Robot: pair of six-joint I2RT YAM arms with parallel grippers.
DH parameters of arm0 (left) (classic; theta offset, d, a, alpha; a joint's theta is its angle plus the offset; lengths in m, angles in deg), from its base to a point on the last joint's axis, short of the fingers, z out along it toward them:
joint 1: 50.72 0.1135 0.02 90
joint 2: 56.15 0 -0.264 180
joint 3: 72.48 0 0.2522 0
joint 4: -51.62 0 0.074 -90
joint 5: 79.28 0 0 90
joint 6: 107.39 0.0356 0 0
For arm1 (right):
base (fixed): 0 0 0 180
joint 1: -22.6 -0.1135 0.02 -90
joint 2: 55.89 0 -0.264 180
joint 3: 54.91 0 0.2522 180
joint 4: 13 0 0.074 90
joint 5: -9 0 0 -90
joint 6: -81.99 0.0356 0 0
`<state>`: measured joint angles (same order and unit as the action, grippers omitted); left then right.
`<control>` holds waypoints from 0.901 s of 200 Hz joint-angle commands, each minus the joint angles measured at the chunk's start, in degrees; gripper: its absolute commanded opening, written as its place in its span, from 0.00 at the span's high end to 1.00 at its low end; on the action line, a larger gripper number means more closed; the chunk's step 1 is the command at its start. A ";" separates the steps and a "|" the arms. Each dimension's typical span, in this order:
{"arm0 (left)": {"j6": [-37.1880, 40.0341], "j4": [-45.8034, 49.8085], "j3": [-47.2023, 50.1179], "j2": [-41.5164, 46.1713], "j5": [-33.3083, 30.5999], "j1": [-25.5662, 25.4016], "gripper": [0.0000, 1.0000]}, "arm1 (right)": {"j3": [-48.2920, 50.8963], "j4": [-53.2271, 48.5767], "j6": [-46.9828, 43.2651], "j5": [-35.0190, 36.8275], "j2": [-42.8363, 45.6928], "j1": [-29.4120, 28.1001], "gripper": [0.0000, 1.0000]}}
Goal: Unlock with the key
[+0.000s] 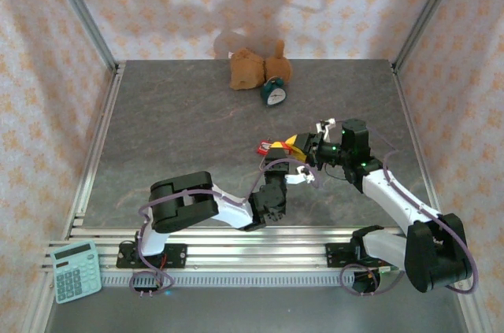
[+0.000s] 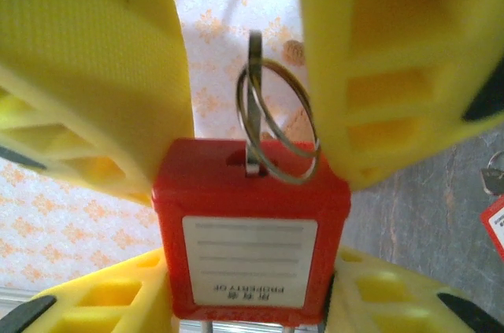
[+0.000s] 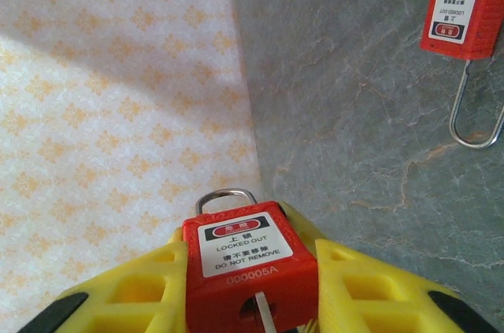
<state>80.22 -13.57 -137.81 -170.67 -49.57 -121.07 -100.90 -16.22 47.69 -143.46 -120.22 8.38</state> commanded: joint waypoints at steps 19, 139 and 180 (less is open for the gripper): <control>-0.94 -1.85 -1.26 -0.75 1.87 -0.07 0.40 | -1.21 1.32 0.34 -0.41 1.61 -0.29 0.72; -7.66 -1.90 8.88 9.63 -1.31 -1.37 0.18 | -8.89 -7.64 -7.24 1.18 -0.65 3.07 0.73; -16.55 2.22 12.80 18.99 -3.85 -0.35 0.19 | -8.84 -8.88 -8.54 1.33 -0.57 3.30 0.73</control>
<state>71.98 -13.33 -126.77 -157.45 -50.38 -122.18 -108.33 -24.26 41.20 -142.28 -121.10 11.20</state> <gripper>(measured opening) 0.820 0.295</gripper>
